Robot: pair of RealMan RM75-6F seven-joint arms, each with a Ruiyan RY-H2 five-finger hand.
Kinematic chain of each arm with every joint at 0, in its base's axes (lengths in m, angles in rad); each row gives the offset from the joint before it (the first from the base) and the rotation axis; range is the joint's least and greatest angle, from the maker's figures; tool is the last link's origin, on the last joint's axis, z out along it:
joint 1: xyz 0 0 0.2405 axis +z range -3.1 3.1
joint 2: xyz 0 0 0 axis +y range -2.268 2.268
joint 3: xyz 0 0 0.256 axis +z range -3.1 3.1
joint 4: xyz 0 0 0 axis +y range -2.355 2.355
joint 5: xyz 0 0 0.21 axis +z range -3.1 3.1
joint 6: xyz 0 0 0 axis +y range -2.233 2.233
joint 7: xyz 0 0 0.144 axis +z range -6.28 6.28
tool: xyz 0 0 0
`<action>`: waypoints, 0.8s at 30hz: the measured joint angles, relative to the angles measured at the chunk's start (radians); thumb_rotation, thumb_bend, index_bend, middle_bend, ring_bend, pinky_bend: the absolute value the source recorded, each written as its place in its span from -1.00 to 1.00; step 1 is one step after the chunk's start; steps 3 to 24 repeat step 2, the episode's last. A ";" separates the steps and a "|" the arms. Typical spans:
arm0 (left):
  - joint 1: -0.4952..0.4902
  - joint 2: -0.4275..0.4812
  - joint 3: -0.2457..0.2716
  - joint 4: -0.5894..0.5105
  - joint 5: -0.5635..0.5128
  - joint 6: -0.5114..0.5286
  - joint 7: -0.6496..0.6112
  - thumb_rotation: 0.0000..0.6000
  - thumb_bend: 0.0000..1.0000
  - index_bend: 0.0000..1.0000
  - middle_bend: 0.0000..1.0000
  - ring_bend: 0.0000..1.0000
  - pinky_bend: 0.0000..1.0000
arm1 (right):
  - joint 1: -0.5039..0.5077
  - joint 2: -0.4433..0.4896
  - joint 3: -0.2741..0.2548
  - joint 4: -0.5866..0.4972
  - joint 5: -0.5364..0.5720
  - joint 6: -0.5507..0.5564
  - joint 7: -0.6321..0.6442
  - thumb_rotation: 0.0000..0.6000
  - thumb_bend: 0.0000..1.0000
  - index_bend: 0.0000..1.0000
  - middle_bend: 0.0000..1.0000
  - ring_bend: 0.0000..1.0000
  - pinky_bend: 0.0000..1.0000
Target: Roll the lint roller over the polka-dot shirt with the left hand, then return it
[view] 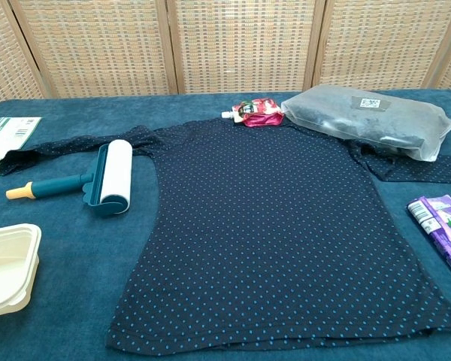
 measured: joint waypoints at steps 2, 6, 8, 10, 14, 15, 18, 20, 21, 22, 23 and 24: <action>0.040 0.004 0.012 0.000 0.025 0.018 -0.014 1.00 -0.83 -0.96 -1.00 -1.00 -1.00 | -0.002 0.001 -0.001 -0.004 -0.005 0.005 0.001 1.00 -0.81 -1.00 -1.00 -1.00 -1.00; 0.040 0.004 0.012 0.000 0.025 0.018 -0.014 1.00 -0.83 -0.96 -1.00 -1.00 -1.00 | -0.002 0.001 -0.001 -0.004 -0.005 0.005 0.001 1.00 -0.81 -1.00 -1.00 -1.00 -1.00; 0.040 0.004 0.012 0.000 0.025 0.018 -0.014 1.00 -0.83 -0.96 -1.00 -1.00 -1.00 | -0.002 0.001 -0.001 -0.004 -0.005 0.005 0.001 1.00 -0.81 -1.00 -1.00 -1.00 -1.00; 0.040 0.004 0.012 0.000 0.025 0.018 -0.014 1.00 -0.83 -0.96 -1.00 -1.00 -1.00 | -0.002 0.001 -0.001 -0.004 -0.005 0.005 0.001 1.00 -0.81 -1.00 -1.00 -1.00 -1.00; 0.040 0.004 0.012 0.000 0.025 0.018 -0.014 1.00 -0.83 -0.96 -1.00 -1.00 -1.00 | -0.002 0.001 -0.001 -0.004 -0.005 0.005 0.001 1.00 -0.81 -1.00 -1.00 -1.00 -1.00; 0.040 0.004 0.012 0.000 0.025 0.018 -0.014 1.00 -0.83 -0.96 -1.00 -1.00 -1.00 | -0.002 0.001 -0.001 -0.004 -0.005 0.005 0.001 1.00 -0.81 -1.00 -1.00 -1.00 -1.00; 0.040 0.004 0.012 0.000 0.025 0.018 -0.014 1.00 -0.83 -0.96 -1.00 -1.00 -1.00 | -0.002 0.001 -0.001 -0.004 -0.005 0.005 0.001 1.00 -0.81 -1.00 -1.00 -1.00 -1.00; 0.040 0.004 0.012 0.000 0.025 0.018 -0.014 1.00 -0.83 -0.96 -1.00 -1.00 -1.00 | -0.002 0.001 -0.001 -0.004 -0.005 0.005 0.001 1.00 -0.81 -1.00 -1.00 -1.00 -1.00; 0.040 0.004 0.012 0.000 0.025 0.018 -0.014 1.00 -0.83 -0.96 -1.00 -1.00 -1.00 | -0.002 0.001 -0.001 -0.004 -0.005 0.005 0.001 1.00 -0.81 -1.00 -1.00 -1.00 -1.00; 0.040 0.004 0.012 0.000 0.025 0.018 -0.014 1.00 -0.83 -0.96 -1.00 -1.00 -1.00 | -0.002 0.001 -0.001 -0.004 -0.005 0.005 0.001 1.00 -0.81 -1.00 -1.00 -1.00 -1.00; 0.040 0.004 0.012 0.000 0.025 0.018 -0.014 1.00 -0.83 -0.96 -1.00 -1.00 -1.00 | -0.002 0.001 -0.001 -0.004 -0.005 0.005 0.001 1.00 -0.81 -1.00 -1.00 -1.00 -1.00; 0.040 0.004 0.012 0.000 0.025 0.018 -0.014 1.00 -0.83 -0.96 -1.00 -1.00 -1.00 | -0.002 0.001 -0.001 -0.004 -0.005 0.005 0.001 1.00 -0.81 -1.00 -1.00 -1.00 -1.00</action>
